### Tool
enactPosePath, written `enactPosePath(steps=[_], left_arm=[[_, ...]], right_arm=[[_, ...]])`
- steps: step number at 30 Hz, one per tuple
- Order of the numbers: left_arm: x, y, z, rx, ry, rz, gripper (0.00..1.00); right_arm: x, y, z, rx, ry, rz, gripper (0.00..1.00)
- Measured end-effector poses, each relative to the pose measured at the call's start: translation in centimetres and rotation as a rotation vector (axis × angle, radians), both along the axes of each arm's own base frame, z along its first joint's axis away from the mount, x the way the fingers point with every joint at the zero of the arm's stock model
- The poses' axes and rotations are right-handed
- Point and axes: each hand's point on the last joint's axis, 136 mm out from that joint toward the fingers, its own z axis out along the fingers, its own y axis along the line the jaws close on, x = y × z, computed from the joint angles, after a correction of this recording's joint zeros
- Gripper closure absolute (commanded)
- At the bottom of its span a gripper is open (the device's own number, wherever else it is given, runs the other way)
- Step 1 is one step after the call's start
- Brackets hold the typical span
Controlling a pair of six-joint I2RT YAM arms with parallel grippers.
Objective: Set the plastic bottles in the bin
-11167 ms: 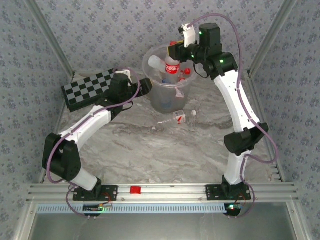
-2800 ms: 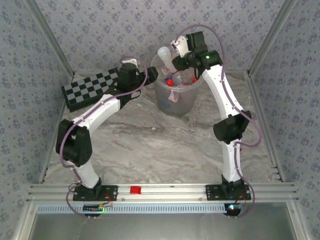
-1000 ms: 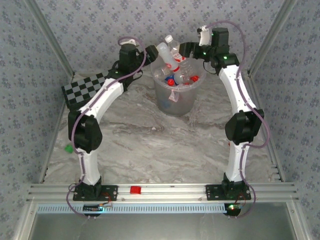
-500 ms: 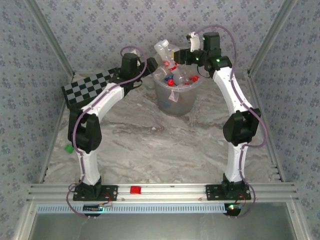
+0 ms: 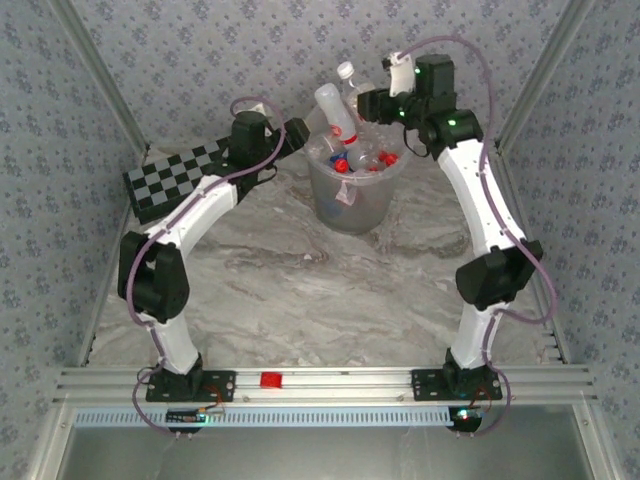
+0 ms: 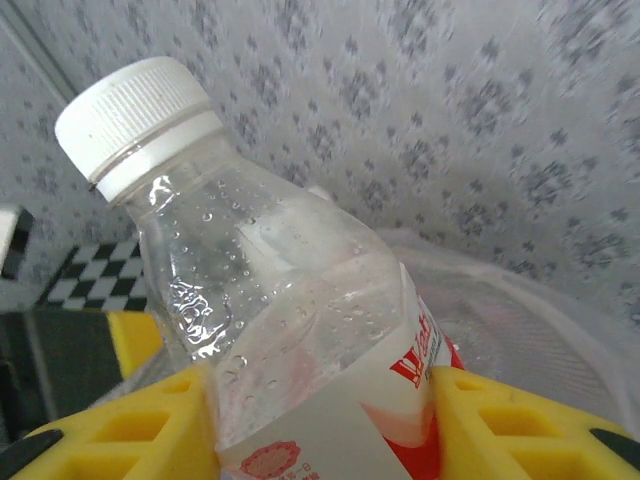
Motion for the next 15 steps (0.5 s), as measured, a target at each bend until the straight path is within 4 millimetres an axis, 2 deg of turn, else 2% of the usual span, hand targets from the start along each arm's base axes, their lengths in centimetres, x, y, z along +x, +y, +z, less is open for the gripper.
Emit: enactPosePath(steps=[4, 8, 11, 15], left_arm=[[-0.7, 0.3, 0.6, -0.005, -0.011, 0.000, 0.18], [-1.1, 0.5, 0.7, -0.006, -0.016, 0.000, 0.18], [-1.3, 0.5, 0.3, -0.003, -0.007, -0.001, 0.18], [-1.4, 0.5, -0.5, 0.005, 0.008, -0.002, 0.17]], right_arm=[[-1.6, -1.6, 3.4, 0.057, -0.015, -0.085, 0.63], [-2.4, -3.1, 5.3, 0.112, 0.023, -0.165, 0.63], [-2.3, -3.6, 5.1, 0.137, 0.071, -0.206, 0.63], [-0.9, -3.5, 1.9, 0.134, 0.188, -0.240, 0.63]])
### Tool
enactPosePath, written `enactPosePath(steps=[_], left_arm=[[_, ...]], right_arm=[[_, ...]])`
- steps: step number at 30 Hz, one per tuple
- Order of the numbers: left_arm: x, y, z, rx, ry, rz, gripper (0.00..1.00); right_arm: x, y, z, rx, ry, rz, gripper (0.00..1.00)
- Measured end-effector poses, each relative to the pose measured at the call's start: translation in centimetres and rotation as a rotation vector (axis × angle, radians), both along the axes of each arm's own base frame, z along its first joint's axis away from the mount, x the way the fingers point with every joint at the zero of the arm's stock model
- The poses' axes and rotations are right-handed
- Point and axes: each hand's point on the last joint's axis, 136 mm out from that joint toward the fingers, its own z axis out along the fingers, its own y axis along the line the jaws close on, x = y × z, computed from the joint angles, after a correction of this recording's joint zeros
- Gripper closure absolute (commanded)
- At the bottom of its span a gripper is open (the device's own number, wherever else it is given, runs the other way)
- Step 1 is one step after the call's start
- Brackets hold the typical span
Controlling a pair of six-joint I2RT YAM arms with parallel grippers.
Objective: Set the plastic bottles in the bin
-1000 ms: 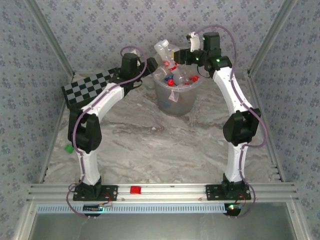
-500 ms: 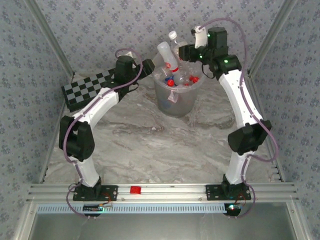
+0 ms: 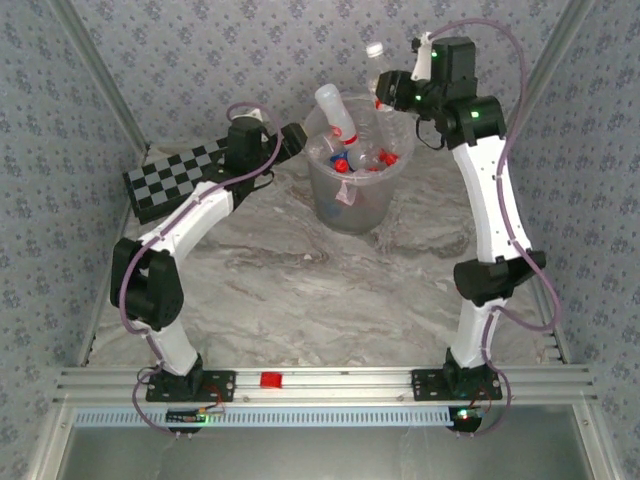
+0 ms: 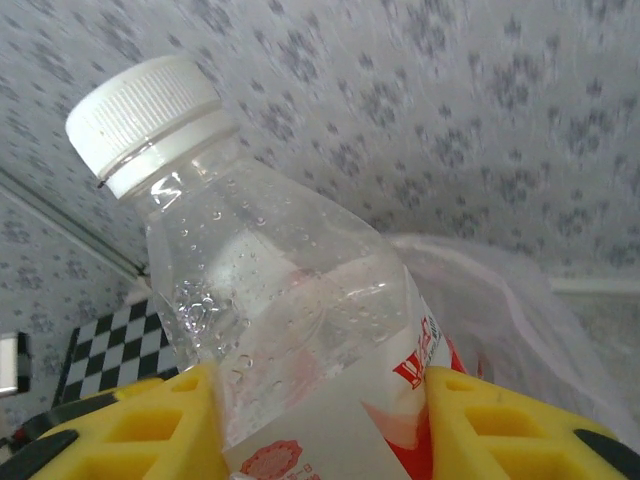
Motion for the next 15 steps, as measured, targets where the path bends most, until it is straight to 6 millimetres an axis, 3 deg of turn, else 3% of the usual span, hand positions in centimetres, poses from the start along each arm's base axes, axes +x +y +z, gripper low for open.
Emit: enactPosePath(steps=[4, 9, 11, 15], left_arm=[[-0.2, 0.0, -0.6, 0.017, 0.007, -0.006, 0.17], [-0.7, -0.4, -0.5, 0.029, 0.010, -0.019, 0.17], [-0.9, -0.4, -0.3, 0.030, 0.009, -0.021, 0.17], [-1.0, -0.6, -0.3, 0.030, 0.009, -0.026, 0.16]], right_arm=[[2.0, 0.6, -3.8, -0.003, 0.097, -0.011, 0.62], [3.2, 0.5, -5.1, -0.002, 0.119, -0.028, 0.61], [3.7, 0.5, -5.7, -0.005, 0.126, -0.033, 0.56], [4.8, 0.7, -7.8, -0.019, 0.162, -0.044, 0.36]])
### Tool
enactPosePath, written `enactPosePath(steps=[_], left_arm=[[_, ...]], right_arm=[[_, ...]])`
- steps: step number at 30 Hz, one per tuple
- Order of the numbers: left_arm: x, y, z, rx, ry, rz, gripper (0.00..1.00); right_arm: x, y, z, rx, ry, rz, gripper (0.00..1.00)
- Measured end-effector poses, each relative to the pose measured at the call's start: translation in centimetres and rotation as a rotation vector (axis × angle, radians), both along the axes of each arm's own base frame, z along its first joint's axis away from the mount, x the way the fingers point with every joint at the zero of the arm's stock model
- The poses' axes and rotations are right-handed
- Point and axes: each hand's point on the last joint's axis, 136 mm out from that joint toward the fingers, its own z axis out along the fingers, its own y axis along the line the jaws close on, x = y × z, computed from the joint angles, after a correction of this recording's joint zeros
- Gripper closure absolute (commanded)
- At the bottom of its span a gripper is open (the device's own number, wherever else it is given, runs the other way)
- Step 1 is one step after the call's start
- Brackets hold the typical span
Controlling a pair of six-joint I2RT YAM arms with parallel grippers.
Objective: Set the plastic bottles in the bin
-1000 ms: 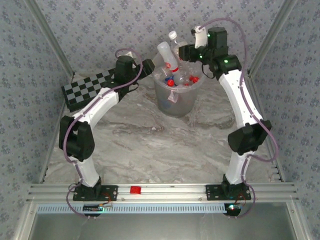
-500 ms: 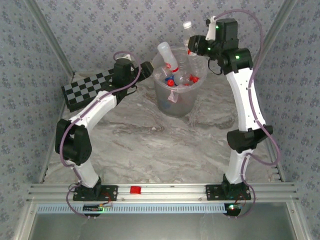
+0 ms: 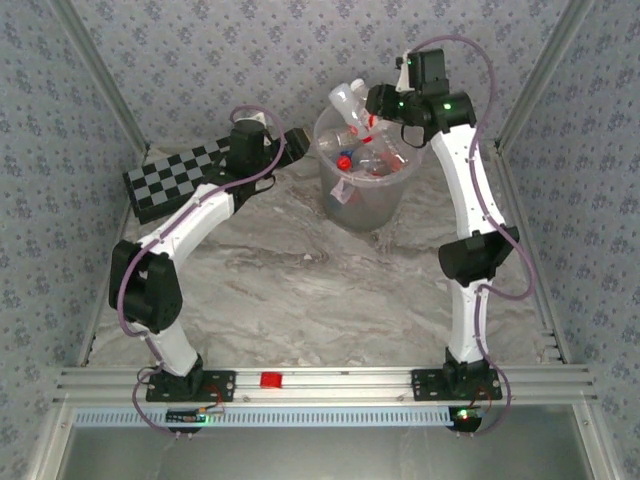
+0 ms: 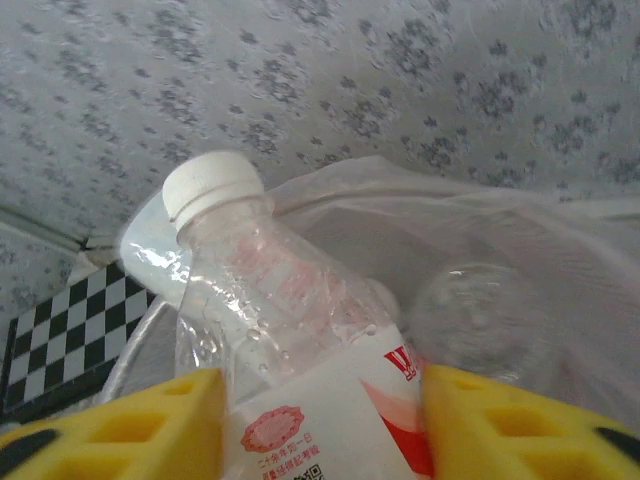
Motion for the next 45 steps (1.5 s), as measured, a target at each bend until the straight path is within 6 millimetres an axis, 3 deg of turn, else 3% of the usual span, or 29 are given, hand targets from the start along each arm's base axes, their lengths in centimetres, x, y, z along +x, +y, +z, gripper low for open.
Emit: enactPosePath(steps=[11, 22, 24, 30, 32, 36, 40, 45], left_arm=[[0.0, -0.1, 0.0, 0.000, 0.000, -0.002, 0.16], [-0.1, 0.0, -0.3, 0.003, 0.006, -0.002, 0.16], [-0.2, 0.0, -0.5, 0.004, 0.009, -0.002, 0.16], [-1.0, 0.2, -0.3, 0.003, 0.007, -0.004, 0.16], [-1.3, 0.2, 0.1, 0.001, 0.001, -0.007, 0.16], [-1.6, 0.3, 0.6, -0.002, -0.008, -0.008, 0.15], [-1.8, 0.4, 0.9, 0.005, -0.017, -0.012, 0.15], [-2.3, 0.7, 1.1, 0.023, -0.026, -0.014, 0.14]], right_arm=[[0.2, 0.3, -0.5, -0.063, -0.015, -0.010, 0.17], [-1.9, -2.3, 4.9, -0.079, -0.127, -0.060, 0.18], [-1.8, -2.3, 4.4, -0.090, -0.119, -0.058, 0.21], [-0.9, -2.3, -0.4, -0.160, -0.029, -0.066, 0.31], [-0.4, -2.5, -1.1, -0.180, -0.023, -0.075, 0.32], [-0.2, -2.7, -1.1, -0.184, -0.026, -0.080, 0.32], [-0.2, -2.4, -0.6, -0.177, -0.043, -0.072, 0.25], [-1.5, -2.9, 1.5, -0.167, -0.082, -0.070, 0.18]])
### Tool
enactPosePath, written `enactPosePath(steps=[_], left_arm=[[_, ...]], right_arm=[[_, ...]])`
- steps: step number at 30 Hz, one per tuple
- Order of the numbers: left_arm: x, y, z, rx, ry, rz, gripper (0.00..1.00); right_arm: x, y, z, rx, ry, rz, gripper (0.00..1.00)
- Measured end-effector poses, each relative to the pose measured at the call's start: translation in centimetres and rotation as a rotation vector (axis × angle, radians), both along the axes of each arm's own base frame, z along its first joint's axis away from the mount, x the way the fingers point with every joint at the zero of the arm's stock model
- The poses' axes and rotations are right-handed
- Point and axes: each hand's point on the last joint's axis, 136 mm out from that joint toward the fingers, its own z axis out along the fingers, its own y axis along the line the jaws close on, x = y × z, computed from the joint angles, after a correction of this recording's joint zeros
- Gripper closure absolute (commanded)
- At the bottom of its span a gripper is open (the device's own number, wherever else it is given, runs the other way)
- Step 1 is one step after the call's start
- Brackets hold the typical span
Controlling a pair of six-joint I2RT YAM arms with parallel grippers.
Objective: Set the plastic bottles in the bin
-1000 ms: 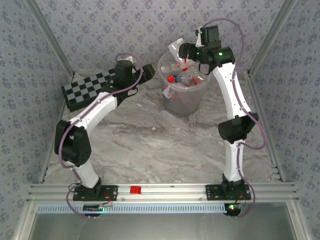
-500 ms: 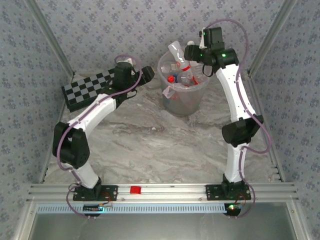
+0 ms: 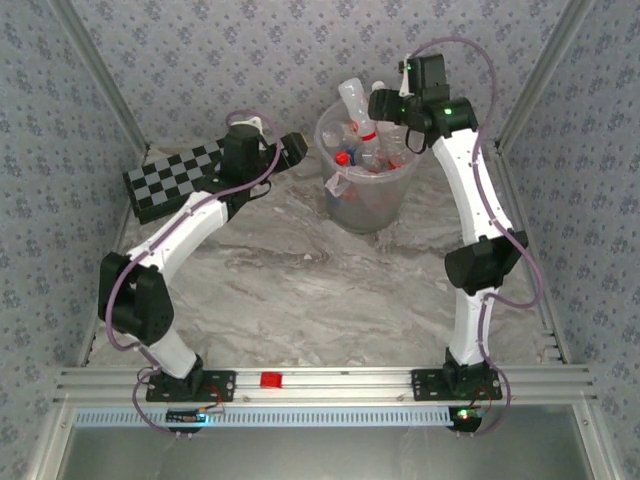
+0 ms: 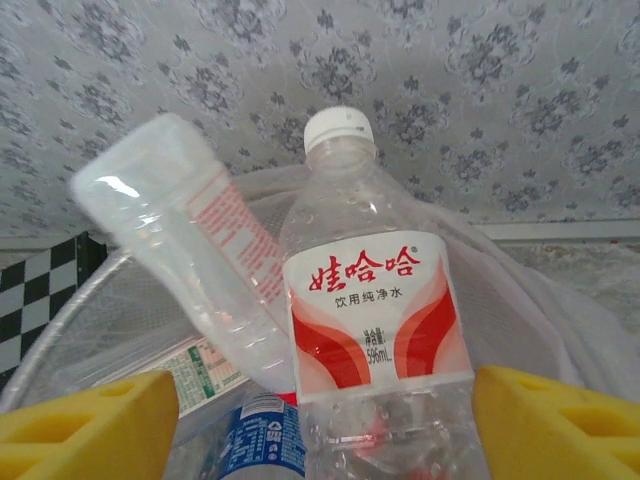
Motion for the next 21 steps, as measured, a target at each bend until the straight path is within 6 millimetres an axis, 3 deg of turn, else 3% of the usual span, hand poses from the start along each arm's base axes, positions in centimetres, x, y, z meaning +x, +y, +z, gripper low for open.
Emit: enactPosePath(steps=[5, 8, 11, 16, 21], left_arm=[[-0.6, 0.4, 0.2, 0.029, -0.011, -0.006, 0.12], [-1.1, 0.8, -0.1, 0.064, -0.017, -0.012, 0.09], [-1.9, 1.4, -0.3, 0.112, -0.026, -0.013, 0.06], [-3.3, 3.2, -0.3, 0.169, -0.052, -0.007, 0.04], [-4.1, 5.6, -1.5, 0.220, -0.041, 0.027, 0.03]], right_arm=[[-2.8, -2.4, 3.0, 0.018, -0.062, -0.023, 0.13], [-4.8, -4.4, 3.8, 0.017, -0.099, -0.049, 0.09], [-6.6, -6.7, 3.4, 0.017, -0.129, -0.082, 0.03], [-8.1, -10.4, 2.2, 0.030, -0.140, -0.147, 0.03], [-8.1, -11.5, 1.6, 0.027, -0.133, -0.170, 0.00]])
